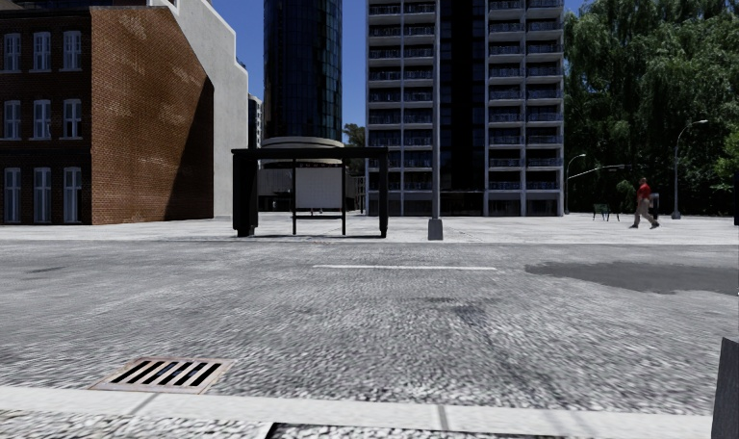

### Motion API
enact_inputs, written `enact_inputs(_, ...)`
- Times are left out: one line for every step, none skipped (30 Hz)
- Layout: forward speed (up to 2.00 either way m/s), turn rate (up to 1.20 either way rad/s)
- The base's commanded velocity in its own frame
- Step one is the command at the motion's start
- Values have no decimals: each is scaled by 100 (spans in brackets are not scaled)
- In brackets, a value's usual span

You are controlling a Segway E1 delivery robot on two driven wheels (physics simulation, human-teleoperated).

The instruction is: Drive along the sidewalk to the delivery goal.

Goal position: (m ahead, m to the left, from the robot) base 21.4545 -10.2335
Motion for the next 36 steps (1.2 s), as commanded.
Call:
enact_inputs(0, 0)
enact_inputs(0, 0)
enact_inputs(0, 0)
enact_inputs(0, 0)
enact_inputs(0, 0)
enact_inputs(0, 0)
enact_inputs(0, 0)
enact_inputs(0, 0)
enact_inputs(0, 0)
enact_inputs(0, -8)
enact_inputs(0, -8)
enact_inputs(0, -36)
enact_inputs(0, -64)
enact_inputs(0, -88)
enact_inputs(0, -106)
enact_inputs(0, -117)
enact_inputs(0, -117)
enact_inputs(0, -120)
enact_inputs(0, -120)
enact_inputs(0, -120)
enact_inputs(0, -120)
enact_inputs(0, -120)
enact_inputs(0, -120)
enact_inputs(0, -120)
enact_inputs(0, -120)
enact_inputs(0, -120)
enact_inputs(0, -120)
enact_inputs(0, -120)
enact_inputs(0, -120)
enact_inputs(0, -120)
enact_inputs(0, -120)
enact_inputs(0, -120)
enact_inputs(0, -120)
enact_inputs(0, -120)
enact_inputs(0, -120)
enact_inputs(0, -120)
